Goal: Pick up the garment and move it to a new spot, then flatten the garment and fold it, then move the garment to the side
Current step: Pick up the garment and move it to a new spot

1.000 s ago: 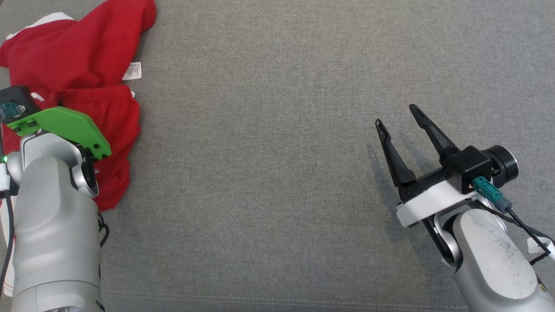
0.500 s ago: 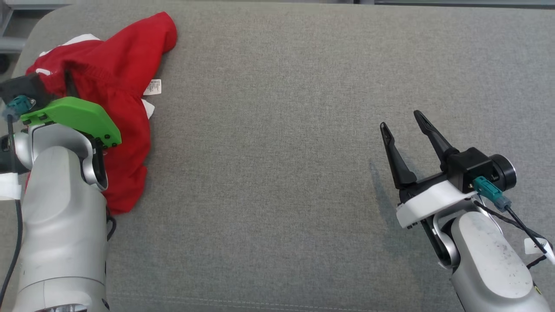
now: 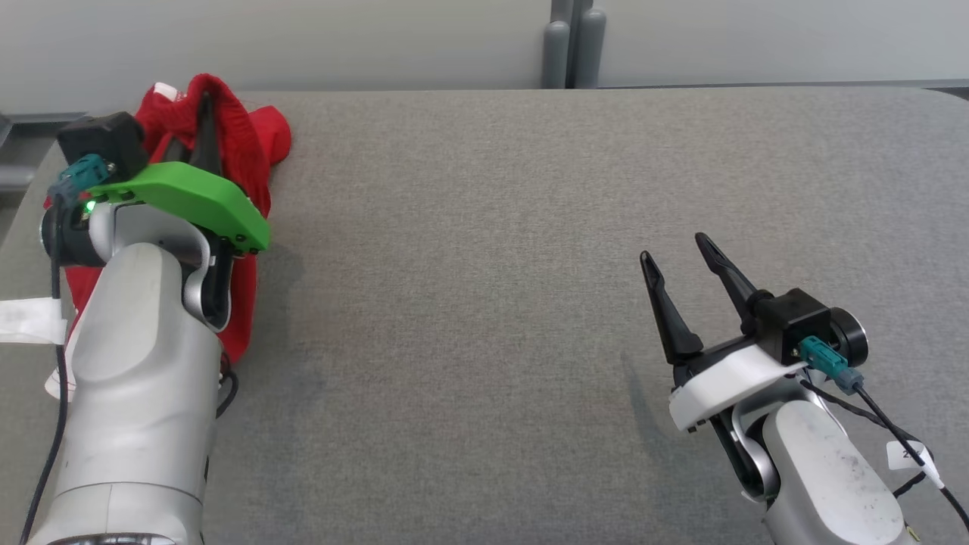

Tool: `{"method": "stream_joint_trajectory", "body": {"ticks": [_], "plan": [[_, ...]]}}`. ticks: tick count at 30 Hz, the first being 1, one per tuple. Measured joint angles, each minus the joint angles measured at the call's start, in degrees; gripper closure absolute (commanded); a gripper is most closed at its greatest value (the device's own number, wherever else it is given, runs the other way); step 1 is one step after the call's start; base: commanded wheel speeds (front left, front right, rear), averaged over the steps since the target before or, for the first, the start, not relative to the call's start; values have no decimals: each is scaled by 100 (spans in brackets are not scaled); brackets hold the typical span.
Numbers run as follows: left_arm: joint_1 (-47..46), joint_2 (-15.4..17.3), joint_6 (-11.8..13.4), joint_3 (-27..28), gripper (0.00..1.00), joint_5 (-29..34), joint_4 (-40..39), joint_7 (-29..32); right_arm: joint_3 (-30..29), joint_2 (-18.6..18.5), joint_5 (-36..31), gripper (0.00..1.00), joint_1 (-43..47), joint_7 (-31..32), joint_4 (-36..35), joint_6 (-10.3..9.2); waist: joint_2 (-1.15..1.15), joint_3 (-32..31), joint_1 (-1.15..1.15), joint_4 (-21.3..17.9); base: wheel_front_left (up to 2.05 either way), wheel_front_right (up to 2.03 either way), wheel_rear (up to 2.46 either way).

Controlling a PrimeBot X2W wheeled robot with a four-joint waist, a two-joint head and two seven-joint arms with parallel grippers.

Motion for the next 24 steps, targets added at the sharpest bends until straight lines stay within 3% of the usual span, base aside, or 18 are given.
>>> {"method": "stream_joint_trajectory", "body": {"ticks": [8,18,24], "plan": [[0,5,-86,-1089,100,-1010,-282,37,66,70,48,0,260,0,104,-42,0,-310,0,-576,0,0,0],[26,9,-78,-2197,100,-1647,-832,116,189,112,58,0,283,0,110,-40,0,-526,0,-1377,0,0,0],[410,15,182,-2998,100,-1927,-960,225,241,119,90,0,281,0,68,-37,0,-519,0,-1895,0,0,0]]}}
